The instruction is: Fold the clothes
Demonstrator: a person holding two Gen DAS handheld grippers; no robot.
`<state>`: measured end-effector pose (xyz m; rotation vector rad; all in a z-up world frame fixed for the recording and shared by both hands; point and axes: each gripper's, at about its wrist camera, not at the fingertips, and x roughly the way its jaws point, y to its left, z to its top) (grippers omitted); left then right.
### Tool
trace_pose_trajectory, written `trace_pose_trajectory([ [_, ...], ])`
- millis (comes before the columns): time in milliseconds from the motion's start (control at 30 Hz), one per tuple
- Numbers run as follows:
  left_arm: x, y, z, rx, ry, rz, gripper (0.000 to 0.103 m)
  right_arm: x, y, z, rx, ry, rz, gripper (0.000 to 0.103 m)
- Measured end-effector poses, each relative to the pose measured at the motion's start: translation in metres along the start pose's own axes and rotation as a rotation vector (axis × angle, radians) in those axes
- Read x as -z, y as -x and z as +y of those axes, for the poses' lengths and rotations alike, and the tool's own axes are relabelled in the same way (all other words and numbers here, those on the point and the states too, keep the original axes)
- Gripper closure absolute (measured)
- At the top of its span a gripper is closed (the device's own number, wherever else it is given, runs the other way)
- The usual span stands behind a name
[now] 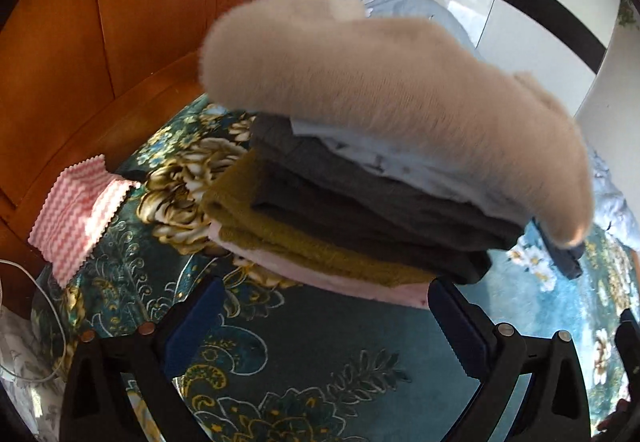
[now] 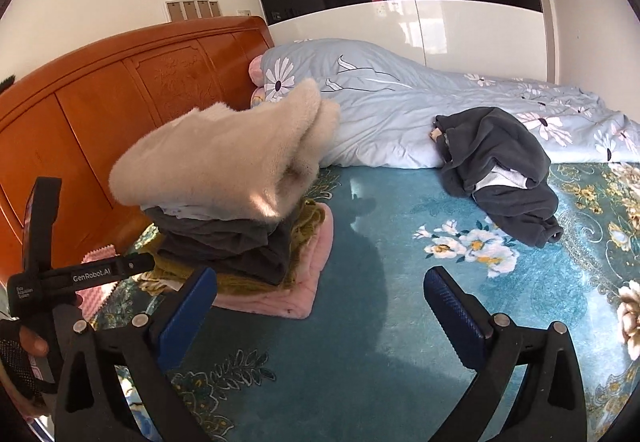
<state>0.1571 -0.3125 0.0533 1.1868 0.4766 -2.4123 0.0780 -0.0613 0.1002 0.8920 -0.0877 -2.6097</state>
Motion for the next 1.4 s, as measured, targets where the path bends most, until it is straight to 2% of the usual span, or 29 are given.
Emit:
trace_pose_trajectory([
  [133,0.014,-0.023,-0.007,-0.065,-0.043,0.042,0.0,0.01,-0.008,0.013,0.007,0.08,0.018,0.0],
  [233,0.022,-0.034,-0.013,-0.1,-0.091,0.037,0.0,0.014,-0.011,0.021,0.003,0.134,0.023,0.0],
  [467,0.025,-0.042,-0.013,-0.064,-0.063,0.057,0.0,0.017,-0.015,0.032,-0.02,0.165,0.019,0.0],
  [867,0.022,-0.045,-0.016,-0.024,-0.054,0.054,0.0,0.02,-0.016,0.042,0.003,0.199,0.033,0.0],
  [1133,0.026,-0.043,-0.02,-0.006,-0.082,0.054,0.0,0.022,-0.017,0.045,0.009,0.215,0.05,0.0],
  [1400,0.029,-0.037,-0.029,-0.002,-0.138,0.018,0.0,0.022,-0.017,0.045,0.016,0.214,0.056,0.0],
])
